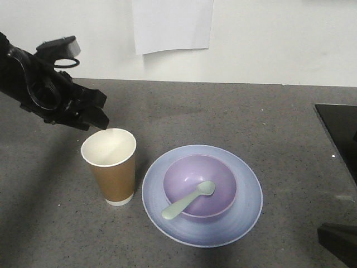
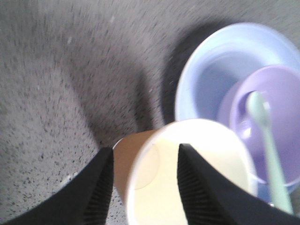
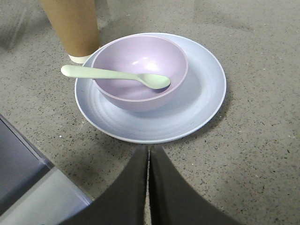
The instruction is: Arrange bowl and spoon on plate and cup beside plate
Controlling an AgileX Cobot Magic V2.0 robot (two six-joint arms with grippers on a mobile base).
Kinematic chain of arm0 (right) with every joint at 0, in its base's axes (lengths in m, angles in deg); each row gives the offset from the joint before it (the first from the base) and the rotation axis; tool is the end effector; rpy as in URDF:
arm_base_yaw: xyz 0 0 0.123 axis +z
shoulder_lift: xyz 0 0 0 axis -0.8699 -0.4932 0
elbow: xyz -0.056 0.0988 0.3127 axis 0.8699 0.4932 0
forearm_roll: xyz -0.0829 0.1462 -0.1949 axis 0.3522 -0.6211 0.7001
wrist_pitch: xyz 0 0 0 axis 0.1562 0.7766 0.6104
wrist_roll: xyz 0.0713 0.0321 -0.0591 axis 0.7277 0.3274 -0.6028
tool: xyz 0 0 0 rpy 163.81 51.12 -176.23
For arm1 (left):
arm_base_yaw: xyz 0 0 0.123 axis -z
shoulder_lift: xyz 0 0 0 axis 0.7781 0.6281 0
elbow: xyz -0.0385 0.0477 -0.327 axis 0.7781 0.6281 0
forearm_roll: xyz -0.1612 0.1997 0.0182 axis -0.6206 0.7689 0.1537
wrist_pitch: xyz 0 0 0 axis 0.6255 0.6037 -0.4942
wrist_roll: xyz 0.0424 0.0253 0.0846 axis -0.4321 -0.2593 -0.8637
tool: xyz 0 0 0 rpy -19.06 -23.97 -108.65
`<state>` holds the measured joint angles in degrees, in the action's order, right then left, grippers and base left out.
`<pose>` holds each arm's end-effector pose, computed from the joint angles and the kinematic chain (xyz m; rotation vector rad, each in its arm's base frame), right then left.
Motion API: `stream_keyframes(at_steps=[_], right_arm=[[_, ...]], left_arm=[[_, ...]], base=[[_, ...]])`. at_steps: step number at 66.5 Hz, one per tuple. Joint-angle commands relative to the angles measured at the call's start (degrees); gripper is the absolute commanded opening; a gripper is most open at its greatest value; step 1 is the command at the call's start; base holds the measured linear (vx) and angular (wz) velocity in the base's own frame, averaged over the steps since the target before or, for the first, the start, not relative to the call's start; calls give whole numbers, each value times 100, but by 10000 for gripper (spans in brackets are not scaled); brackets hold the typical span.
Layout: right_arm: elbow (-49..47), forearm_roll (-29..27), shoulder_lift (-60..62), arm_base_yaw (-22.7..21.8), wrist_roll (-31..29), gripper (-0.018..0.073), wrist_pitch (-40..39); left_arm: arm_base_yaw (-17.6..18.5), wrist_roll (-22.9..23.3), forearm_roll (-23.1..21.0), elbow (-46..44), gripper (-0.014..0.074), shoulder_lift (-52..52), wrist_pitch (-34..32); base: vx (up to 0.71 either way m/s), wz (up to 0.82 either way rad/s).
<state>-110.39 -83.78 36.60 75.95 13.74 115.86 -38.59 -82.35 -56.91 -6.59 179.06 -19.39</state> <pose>0.0374 0.0421 0.3271 -0.5812 2.0706 0.4377 0.3320 -0.1154 0.3853 0.5572 2.6250 -0.6155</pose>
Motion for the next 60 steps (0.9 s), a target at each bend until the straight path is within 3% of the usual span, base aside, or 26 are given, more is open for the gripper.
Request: stream_keyframes(at_steps=[1, 9, 18, 29, 41, 60], right_arm=[[-150, -108, -31, -17, -19, -4, -480], [-150, -80, -31, -17, -19, -4, -793], [-150, -80, -31, -17, -19, -4, -1503], [-150, -67, -31, -17, -19, -4, -2290], [-150, -67, -31, -17, -19, -4, -2431], [-150, -67, -31, -17, -19, -4, -2389]], left_arm=[[41, 5, -221, -396, 318, -466, 76], [41, 5, -193, -554, 302, -826, 89], [41, 11, 124, -554, 197, -1414, -335], [41, 317, 1156, -548, -8, -2093, -817], [36, 882, 2108, 18, -8, -2942, -1403], [36, 1415, 2690, 2246, -7, -4250, -2814]], base=[[0, 0], [0, 0], [0, 0], [0, 0], [0, 0], [0, 0]])
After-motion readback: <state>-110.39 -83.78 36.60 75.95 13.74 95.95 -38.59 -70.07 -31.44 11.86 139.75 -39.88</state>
